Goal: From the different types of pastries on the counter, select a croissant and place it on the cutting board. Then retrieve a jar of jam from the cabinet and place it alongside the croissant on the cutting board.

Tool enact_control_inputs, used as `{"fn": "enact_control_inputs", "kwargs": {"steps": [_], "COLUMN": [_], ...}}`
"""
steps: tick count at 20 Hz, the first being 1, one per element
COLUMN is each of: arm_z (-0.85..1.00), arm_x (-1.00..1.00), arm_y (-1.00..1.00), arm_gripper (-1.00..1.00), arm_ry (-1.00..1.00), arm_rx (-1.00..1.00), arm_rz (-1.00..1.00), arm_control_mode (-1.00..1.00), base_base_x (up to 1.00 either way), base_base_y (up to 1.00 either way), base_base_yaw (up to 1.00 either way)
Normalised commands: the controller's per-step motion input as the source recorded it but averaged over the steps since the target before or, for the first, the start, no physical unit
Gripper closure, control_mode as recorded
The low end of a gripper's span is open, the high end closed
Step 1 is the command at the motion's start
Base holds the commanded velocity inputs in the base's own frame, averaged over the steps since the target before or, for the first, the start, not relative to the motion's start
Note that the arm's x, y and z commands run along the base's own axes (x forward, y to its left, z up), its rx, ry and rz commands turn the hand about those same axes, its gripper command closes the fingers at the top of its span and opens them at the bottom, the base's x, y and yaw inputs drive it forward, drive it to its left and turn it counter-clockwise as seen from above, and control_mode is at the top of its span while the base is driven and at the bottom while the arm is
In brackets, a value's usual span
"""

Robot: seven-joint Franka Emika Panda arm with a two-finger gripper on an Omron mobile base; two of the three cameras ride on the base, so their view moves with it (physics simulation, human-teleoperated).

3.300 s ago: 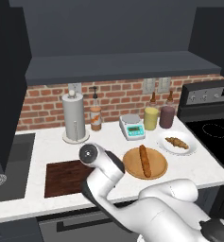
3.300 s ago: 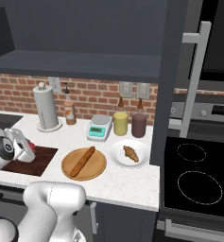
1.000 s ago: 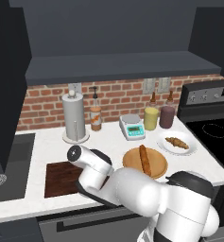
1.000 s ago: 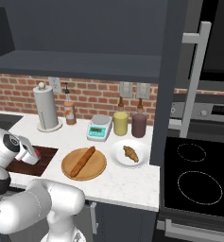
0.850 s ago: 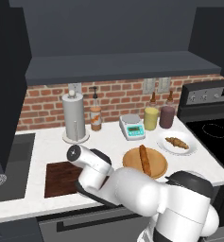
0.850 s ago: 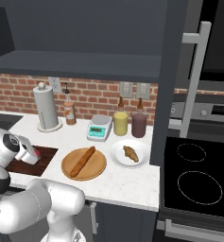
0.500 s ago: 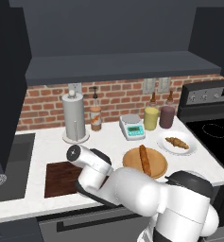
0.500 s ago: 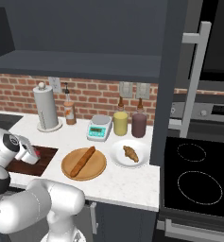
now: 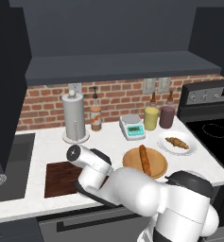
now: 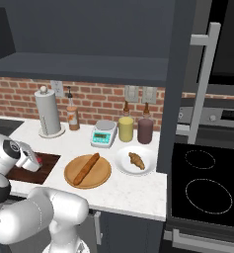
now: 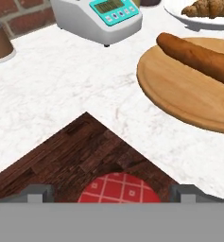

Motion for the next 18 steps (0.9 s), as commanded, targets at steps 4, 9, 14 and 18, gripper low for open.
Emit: {"fn": "enact_control_inputs", "kwargs": {"steps": [4,9,14,18], "arm_z": [0.0,0.22,0.34,0.39], "arm_x": [-0.17,-0.75,-0.74,-0.64], "arm_y": [-0.03,-0.4,-0.57,-0.39], "arm_gripper": [-1.0,-1.0,-1.0,-1.0], "arm_ry": [0.0,-0.1,-0.1,-0.16], "arm_rx": [0.0,0.0,0.0,0.0], "arm_rz": [0.0,0.0,0.0,0.0], "arm_control_mode": [-1.0,-1.0,-1.0,-1.0], "base_base_x": [0.0,0.0,0.0,0.0], "base_base_y": [0.0,0.0,0.0,0.0], "base_base_yaw": [0.0,0.0,0.0,0.0]}}
